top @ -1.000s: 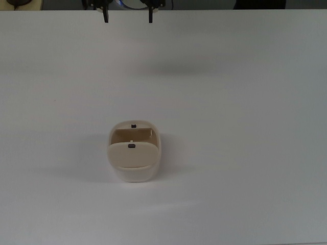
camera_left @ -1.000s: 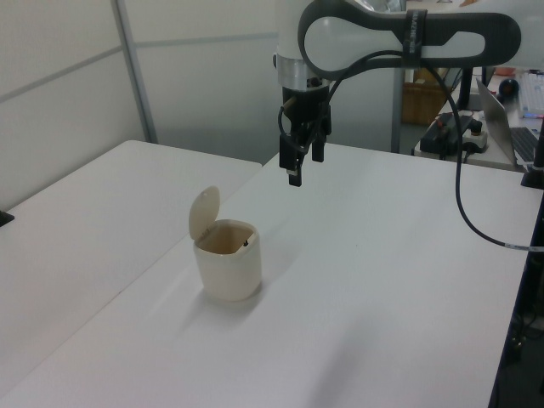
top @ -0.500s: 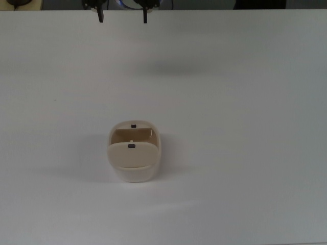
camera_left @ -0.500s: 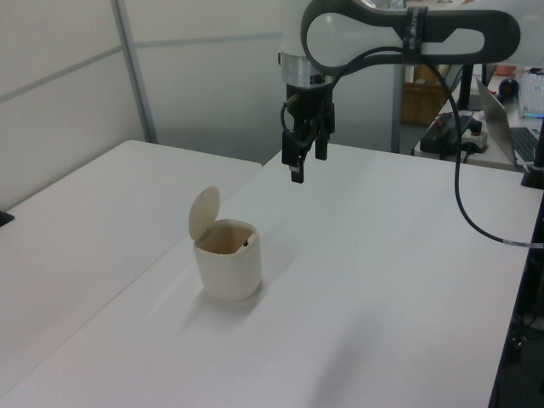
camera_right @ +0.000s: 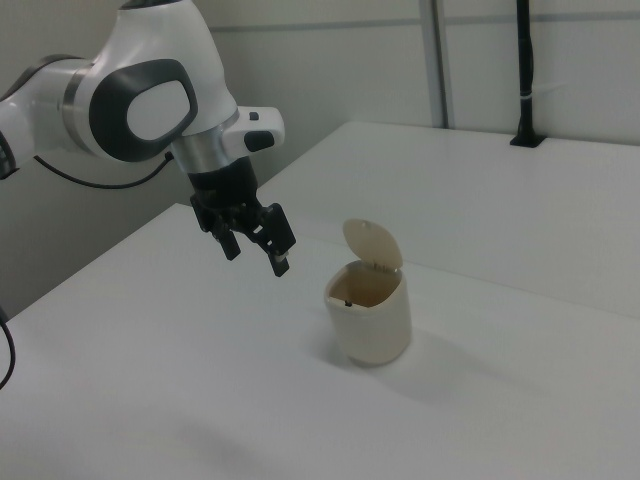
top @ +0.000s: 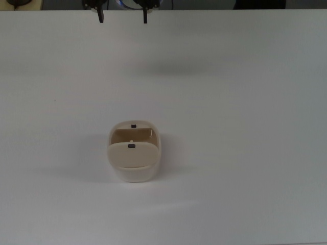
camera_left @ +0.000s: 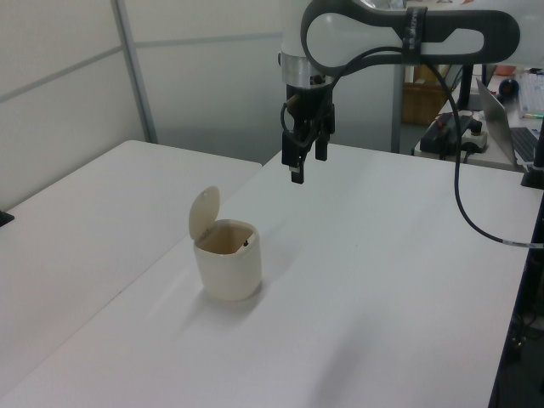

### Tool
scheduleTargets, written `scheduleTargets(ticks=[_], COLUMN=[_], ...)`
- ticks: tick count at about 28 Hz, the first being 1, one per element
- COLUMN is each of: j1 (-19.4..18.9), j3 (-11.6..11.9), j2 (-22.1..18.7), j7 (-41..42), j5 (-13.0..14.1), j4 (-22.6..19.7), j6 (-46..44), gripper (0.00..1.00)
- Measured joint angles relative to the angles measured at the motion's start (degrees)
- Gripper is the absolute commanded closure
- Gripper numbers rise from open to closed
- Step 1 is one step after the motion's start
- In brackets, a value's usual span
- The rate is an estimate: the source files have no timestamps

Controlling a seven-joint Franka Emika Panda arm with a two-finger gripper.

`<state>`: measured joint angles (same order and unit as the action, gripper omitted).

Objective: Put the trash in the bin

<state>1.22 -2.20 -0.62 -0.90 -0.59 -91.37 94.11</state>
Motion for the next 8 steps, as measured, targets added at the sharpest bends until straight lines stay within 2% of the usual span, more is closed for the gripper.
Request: scheduleTargets(ticks=[8], j1=[-0.4], j3=[0.0], j2=[0.0], j7=[0.0], j5=[0.0], j4=[-0.2], j6=[0.0], gripper=[0.0])
